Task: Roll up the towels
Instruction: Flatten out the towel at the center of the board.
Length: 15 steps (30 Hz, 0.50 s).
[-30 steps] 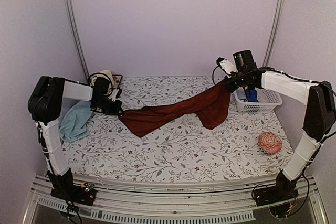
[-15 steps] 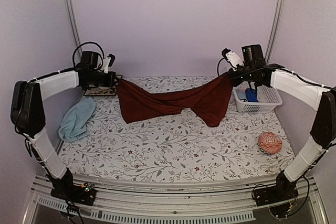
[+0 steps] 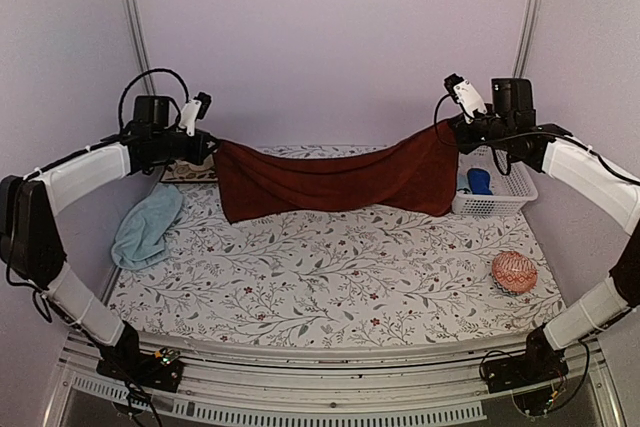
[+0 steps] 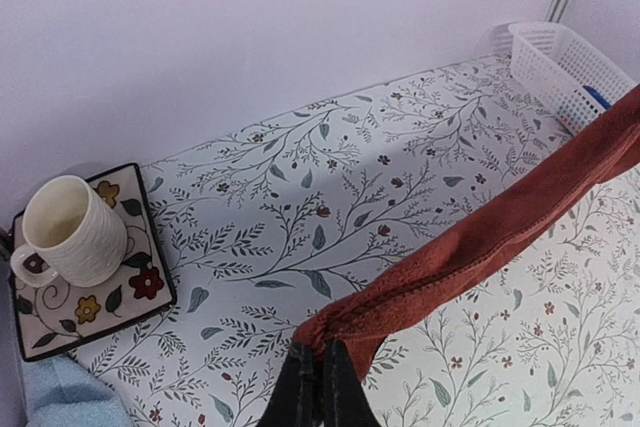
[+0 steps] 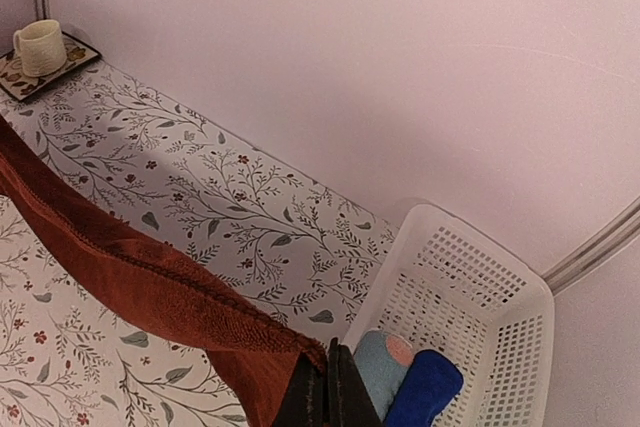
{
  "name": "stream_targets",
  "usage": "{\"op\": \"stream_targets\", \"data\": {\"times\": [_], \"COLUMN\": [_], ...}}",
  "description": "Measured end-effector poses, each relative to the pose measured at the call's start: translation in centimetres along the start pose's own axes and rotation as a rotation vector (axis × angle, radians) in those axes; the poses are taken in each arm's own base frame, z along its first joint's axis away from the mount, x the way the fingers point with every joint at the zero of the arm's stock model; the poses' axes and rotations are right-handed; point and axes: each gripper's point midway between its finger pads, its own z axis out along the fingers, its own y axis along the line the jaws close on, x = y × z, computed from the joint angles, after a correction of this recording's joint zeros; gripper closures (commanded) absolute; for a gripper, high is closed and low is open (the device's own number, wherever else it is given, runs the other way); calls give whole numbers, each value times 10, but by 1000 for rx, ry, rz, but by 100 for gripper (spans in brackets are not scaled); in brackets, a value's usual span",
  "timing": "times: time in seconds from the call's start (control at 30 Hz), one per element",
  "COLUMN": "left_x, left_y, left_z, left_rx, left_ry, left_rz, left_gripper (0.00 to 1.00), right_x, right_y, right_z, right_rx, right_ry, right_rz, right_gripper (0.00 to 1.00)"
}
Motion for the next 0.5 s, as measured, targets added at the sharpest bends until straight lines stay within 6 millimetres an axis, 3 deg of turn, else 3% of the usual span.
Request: {"op": "stream_targets", "data": {"times": [0.17,0.27,0.4,0.5], "left_x": [9,13,1,-13], "left_y": [-23,-39,-53,-56], "left_z": [-39,-74,-121,-133], "left_rx": [51,72,62,57], "left_ry": [-42,-100,-218,-261], "left_rz": [23,48,109,143], "left_gripper": [100,100,100,100], "right_x": [6,10,-17,-36], "right_y": [23,38,33,25], "right_z": [-28,-66,-110,-112], "right_rx": [-108,-165,-144,-122], "right_ry": [-48,-113,-255,-287], "right_rz": [-8,-11,-25,-27], "right_gripper": [98,98,98,98]}}
